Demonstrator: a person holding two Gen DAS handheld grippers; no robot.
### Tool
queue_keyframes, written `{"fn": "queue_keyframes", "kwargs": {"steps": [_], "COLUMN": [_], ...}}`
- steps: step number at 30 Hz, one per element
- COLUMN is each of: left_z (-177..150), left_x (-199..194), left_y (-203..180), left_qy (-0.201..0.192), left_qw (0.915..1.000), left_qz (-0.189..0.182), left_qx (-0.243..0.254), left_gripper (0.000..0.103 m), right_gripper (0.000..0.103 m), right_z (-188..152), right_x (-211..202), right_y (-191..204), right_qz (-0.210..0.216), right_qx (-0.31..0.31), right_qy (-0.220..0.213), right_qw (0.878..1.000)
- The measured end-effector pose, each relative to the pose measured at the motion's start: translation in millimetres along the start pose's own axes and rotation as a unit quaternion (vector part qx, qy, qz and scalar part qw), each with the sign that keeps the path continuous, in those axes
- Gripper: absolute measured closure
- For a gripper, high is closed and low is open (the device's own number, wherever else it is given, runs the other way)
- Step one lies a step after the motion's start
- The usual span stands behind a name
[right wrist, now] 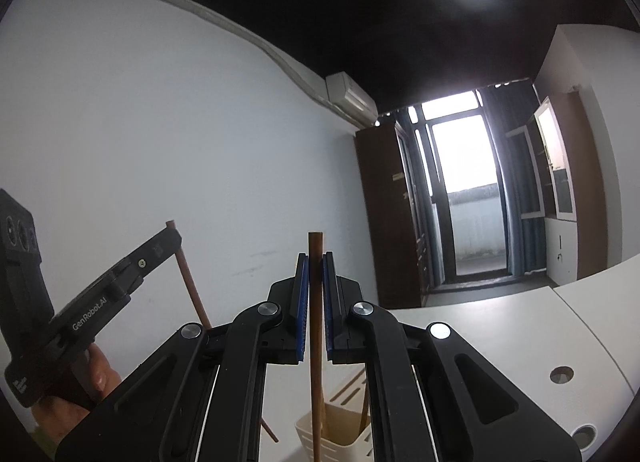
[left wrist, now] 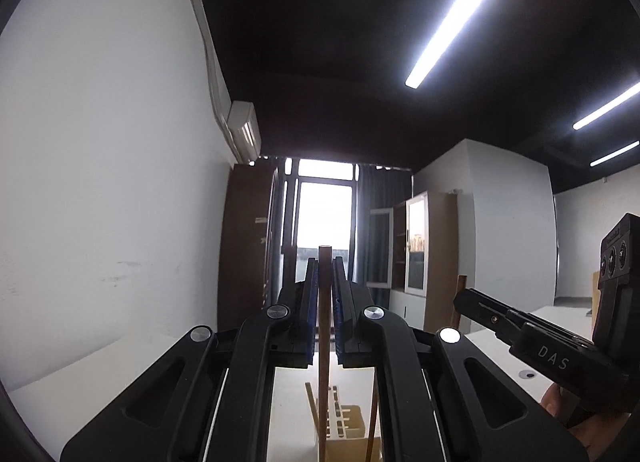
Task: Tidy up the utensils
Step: 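Lift both held chopsticks upright and lower them into the cream holder, then open both grippers to release the chopsticks into the holder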
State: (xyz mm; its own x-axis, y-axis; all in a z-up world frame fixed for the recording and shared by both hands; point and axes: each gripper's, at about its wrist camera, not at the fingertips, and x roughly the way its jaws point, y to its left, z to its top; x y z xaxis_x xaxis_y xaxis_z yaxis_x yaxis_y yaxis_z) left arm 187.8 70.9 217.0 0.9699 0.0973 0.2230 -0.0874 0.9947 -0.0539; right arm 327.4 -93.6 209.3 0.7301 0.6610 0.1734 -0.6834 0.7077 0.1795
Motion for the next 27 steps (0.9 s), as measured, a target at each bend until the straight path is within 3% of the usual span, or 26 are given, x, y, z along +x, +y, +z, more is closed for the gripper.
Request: {"fn": "queue_keyframes", "kwargs": {"steps": [4,13,17,21,27], "left_z": [2.8,-5.8,-17.8,-33.1,-51.7], "left_x": [-0.4,11.5,30.0,56.5,73.8], "left_y": [1.1,-0.6,4.7,2.7,5.9], "left_qy": [-0.019,-0.054,-0.022,0.052,0.1], "left_qw": [0.9997,0.9981,0.9992,0.9983,0.9946], "left_qz": [-0.008,-0.008,-0.012,-0.014,-0.023], "left_qx": [-0.012,-0.03,-0.031,-0.019,-0.008], "left_gripper": [0.097,0.097,0.097,0.097,0.097], "right_gripper": [0.096,0.096,0.096,0.096,0.096], "right_z": [9.4,5.1,-5.2,-27.2,-45.0], "right_x": [-11.4,7.5,25.1,50.9,59.8], "right_y": [-2.9,-12.7,-17.3,-26.3,-22.6], "right_qz": [-0.003,-0.004,-0.011,-0.02,-0.027], "right_qx": [0.007,0.008,0.0,0.001,-0.008], "right_qy": [-0.055,-0.066,-0.045,0.013,0.069], "right_qw": [0.998,0.998,0.999,1.0,0.997]}}
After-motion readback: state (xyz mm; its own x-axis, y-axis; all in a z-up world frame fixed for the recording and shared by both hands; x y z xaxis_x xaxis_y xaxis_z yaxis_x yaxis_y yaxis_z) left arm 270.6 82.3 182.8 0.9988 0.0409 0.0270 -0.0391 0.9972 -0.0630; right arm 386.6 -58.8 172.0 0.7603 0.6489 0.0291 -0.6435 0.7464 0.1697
